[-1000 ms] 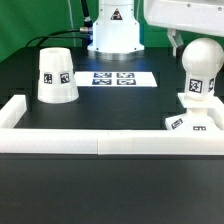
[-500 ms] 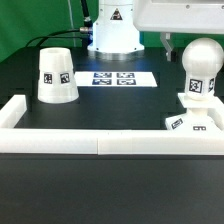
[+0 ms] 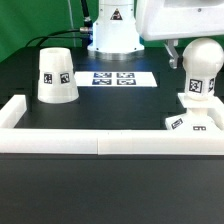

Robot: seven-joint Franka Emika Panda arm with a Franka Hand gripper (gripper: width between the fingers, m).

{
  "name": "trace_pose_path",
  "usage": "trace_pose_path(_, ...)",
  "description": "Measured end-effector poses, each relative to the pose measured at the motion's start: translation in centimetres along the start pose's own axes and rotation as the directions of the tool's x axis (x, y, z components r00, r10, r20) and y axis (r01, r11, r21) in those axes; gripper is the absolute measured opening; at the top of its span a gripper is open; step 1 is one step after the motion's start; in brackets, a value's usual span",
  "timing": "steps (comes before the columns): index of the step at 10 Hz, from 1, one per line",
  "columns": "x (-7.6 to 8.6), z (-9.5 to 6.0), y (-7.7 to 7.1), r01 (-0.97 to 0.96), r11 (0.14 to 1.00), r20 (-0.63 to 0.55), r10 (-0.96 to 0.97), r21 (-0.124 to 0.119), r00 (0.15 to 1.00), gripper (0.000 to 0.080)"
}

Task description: Assemble lamp

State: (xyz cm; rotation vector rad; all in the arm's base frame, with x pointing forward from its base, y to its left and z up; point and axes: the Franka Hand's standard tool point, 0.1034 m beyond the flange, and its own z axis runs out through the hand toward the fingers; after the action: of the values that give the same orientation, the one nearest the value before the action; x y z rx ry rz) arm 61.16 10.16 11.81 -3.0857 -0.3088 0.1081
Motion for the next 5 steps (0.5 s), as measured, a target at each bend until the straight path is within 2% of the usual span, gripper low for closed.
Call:
trace_pose_path(2, 0.18, -0.08, -0.17, 0.221, 0.975, -0.008, -0.221, -0.001, 0.975, 0.0699)
trace_pose_path(5, 0.44, -0.25, -0.41, 0.484, 0.875, -0.016, -0.484, -0.011, 0.875, 0.0699)
